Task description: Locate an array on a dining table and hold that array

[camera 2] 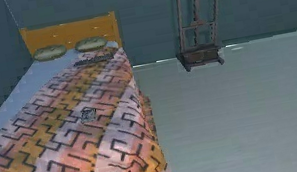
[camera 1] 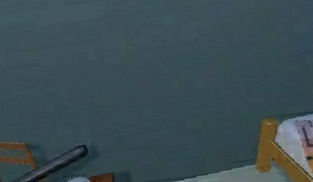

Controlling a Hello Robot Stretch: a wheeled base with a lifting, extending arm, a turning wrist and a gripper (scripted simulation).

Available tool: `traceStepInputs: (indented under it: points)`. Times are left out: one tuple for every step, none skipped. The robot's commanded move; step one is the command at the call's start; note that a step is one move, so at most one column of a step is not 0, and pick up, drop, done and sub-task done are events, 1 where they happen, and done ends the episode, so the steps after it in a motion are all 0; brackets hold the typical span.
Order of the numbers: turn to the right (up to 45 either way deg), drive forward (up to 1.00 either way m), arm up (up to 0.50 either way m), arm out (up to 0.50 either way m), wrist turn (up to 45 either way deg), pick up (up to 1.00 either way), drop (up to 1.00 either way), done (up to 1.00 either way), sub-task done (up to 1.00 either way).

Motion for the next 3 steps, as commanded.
traceStepInputs:
  points:
    - [0.0,0.35,0.00,0.00,0.0,0.00,0.00,0.00,0.00]
    - [-45.0,0.00,0.00,0.00,0.0,0.00,0.00,0.00,0.00]
    - [-45.0,0.00,0.00,0.00,0.0,0.00,0.00,0.00,0.00]
